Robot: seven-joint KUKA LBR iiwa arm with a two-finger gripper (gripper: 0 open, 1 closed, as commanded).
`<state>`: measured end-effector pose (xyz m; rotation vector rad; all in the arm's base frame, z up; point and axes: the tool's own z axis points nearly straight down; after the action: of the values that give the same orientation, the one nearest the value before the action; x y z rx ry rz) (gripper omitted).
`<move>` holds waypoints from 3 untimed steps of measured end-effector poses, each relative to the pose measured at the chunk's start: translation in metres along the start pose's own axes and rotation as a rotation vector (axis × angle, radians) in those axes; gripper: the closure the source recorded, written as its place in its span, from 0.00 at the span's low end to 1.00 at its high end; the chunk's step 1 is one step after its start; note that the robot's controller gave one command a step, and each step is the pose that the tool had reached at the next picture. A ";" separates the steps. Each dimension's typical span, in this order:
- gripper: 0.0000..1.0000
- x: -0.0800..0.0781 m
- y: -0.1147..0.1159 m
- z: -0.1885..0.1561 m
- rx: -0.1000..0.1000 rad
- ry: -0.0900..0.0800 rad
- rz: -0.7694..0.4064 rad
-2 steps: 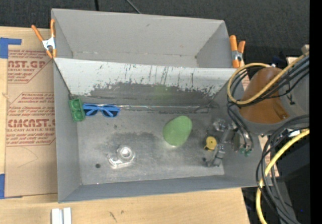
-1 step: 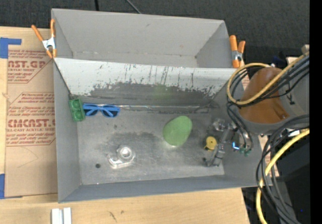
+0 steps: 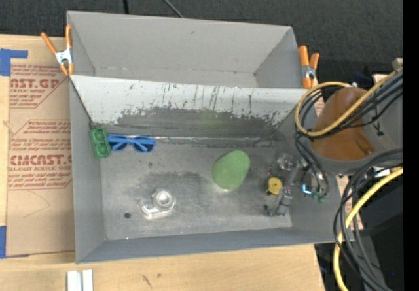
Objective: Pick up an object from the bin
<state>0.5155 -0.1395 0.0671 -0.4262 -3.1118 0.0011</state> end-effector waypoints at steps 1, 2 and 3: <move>0.00 0.000 0.001 0.000 0.001 -0.001 -0.001; 0.00 0.000 0.001 0.000 0.002 -0.002 -0.002; 1.00 -0.001 0.002 -0.001 0.002 -0.004 -0.003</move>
Offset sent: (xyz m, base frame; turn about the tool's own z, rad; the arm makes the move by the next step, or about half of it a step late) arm 0.0000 0.0000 0.0000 0.0000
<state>0.5171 -0.1383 0.0681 -0.4220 -3.1158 0.0047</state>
